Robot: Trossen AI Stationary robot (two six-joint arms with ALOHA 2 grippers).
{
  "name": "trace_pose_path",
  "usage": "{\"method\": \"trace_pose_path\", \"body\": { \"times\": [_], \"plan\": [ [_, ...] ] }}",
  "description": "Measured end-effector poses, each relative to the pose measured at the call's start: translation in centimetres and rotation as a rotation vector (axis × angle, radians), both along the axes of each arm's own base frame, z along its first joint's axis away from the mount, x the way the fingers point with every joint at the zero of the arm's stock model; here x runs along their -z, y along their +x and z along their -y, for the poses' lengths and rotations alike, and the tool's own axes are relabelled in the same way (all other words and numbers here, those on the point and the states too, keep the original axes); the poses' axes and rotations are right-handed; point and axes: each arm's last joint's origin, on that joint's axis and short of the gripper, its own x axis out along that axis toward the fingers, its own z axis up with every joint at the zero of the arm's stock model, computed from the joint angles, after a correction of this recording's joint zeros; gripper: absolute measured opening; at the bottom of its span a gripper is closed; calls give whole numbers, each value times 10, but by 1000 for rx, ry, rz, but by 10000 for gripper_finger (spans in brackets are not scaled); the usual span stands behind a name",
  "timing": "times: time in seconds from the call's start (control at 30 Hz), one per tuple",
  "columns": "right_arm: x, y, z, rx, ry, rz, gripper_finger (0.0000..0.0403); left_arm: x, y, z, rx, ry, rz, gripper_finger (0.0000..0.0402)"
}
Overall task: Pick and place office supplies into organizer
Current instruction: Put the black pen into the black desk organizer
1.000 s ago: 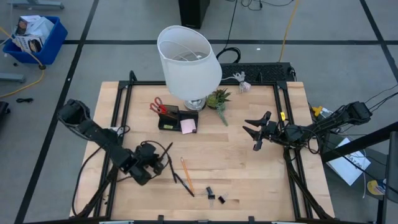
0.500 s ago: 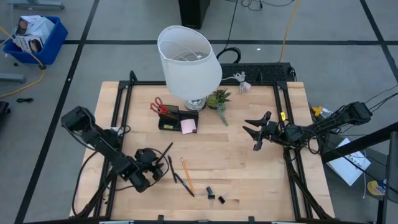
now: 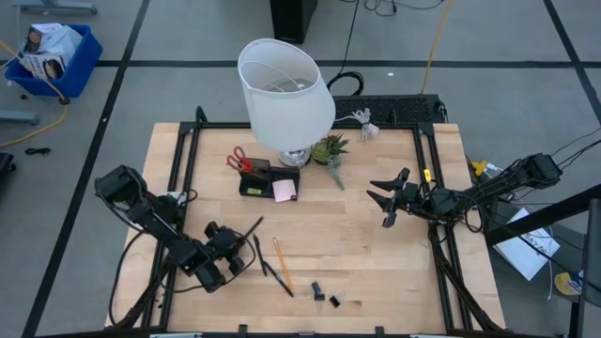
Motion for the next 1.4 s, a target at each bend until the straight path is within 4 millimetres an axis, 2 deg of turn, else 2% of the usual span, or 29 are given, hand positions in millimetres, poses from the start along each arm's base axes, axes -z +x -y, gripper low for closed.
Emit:
{"method": "trace_pose_path", "body": {
  "times": [0.17, 0.4, 0.57, 0.67, 0.8, 1.0, 1.1, 1.2, 1.4],
  "plan": [
    [0, 0, 0, 0, 0, 1, 141, 0, 0, 0, 17, 9, -10, 31],
    [0, 0, 0, 0, 0, 2, 141, 0, 1, 1, 11, 5, 16, 34],
    [-2, 0, 1, 34, -224, -72, 141, -1, 2, 2, 32, 10, 29, 54],
    [-2, 0, 1, 43, -320, -110, 141, -4, 2, 3, 66, 13, 22, 41],
    [-2, 0, 1, 45, -355, -122, 141, -10, 2, 4, 111, 9, 16, 31],
    [-8, 0, -2, -112, 74, 107, 141, -18, 2, 5, 179, -3, 6, 47],
    [-13, -1, -2, -119, 131, 179, 141, -22, 2, 4, 188, 29, 38, 51],
    [-18, -2, -3, -178, 242, 258, 141, -23, 2, 4, 201, 66, 45, 37],
    [-9, 2, -6, -265, 389, 211, 141, -24, 3, 3, 194, 78, 68, 31]
  ]
}}
